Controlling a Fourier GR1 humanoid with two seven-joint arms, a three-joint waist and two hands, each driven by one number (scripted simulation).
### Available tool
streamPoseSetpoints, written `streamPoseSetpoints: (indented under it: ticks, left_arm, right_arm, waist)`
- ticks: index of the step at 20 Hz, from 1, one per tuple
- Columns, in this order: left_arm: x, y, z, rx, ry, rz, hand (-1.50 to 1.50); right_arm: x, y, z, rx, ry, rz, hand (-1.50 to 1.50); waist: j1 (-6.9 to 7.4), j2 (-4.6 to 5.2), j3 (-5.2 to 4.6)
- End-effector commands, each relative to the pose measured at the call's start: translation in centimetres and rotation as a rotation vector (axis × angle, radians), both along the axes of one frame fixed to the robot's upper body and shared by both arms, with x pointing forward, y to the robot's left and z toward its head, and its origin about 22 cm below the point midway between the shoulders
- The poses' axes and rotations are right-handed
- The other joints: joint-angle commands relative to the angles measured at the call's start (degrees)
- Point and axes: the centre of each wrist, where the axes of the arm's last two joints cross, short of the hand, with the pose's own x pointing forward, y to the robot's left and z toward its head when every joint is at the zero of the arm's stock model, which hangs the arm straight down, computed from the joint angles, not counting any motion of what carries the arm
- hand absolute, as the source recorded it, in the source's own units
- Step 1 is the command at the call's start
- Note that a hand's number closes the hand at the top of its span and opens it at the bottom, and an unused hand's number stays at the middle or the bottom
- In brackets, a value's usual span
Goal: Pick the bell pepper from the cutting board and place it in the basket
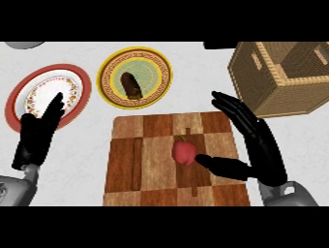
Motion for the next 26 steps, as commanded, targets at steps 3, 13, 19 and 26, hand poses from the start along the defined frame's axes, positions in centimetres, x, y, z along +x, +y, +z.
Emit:
streamPoseSetpoints:
  ticks: [3, 13, 19, 26]
  left_arm:
    - [-0.2, 0.9, -0.6, 0.004, 0.031, 0.020, 0.00]
    - [1.1, 0.1, 0.2, -0.013, -0.001, -0.033, 0.00]
    - [0.3, 0.3, -0.9, 0.005, -0.013, -0.053, 0.00]
    - [2.1, -1.4, 1.7, -0.013, -0.030, -0.051, 0.00]
  right_arm:
    - [-1.5, -4.2, 1.8, -0.470, 0.179, -0.140, -1.50]
    - [-9.3, 0.5, 10.1, -0.683, 0.453, -0.012, -1.50]
    - [-11.7, 0.7, 12.8, -0.625, 0.492, -0.102, -1.50]
    - [-10.6, 1.2, 12.5, -0.564, 0.425, -0.200, -1.50]
  waist:
    - [-1.12, -0.09, -0.27]
    - [2.11, 0.92, 0.19]
    - [3.34, 1.19, 0.47]
    - [3.34, 1.12, 0.53]
